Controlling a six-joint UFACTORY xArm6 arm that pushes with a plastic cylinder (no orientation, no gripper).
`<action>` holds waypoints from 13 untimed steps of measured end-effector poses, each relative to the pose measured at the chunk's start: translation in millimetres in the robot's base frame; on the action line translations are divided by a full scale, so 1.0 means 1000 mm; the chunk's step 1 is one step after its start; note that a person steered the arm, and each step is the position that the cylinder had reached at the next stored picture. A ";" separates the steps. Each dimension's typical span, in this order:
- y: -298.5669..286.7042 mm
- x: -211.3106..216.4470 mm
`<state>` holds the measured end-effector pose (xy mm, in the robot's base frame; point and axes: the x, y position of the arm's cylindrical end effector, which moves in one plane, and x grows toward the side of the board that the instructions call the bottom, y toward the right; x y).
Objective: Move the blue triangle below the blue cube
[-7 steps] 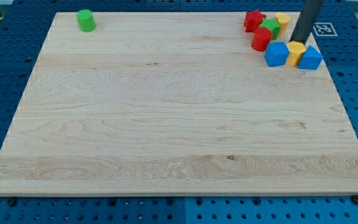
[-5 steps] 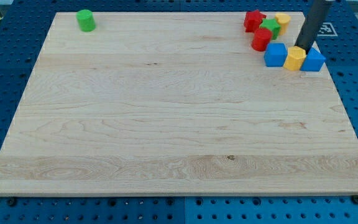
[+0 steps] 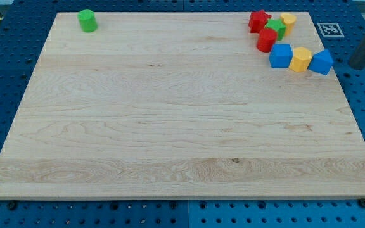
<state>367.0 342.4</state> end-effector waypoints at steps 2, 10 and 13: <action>-0.060 0.000; -0.103 0.001; -0.134 0.028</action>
<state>395.3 208.2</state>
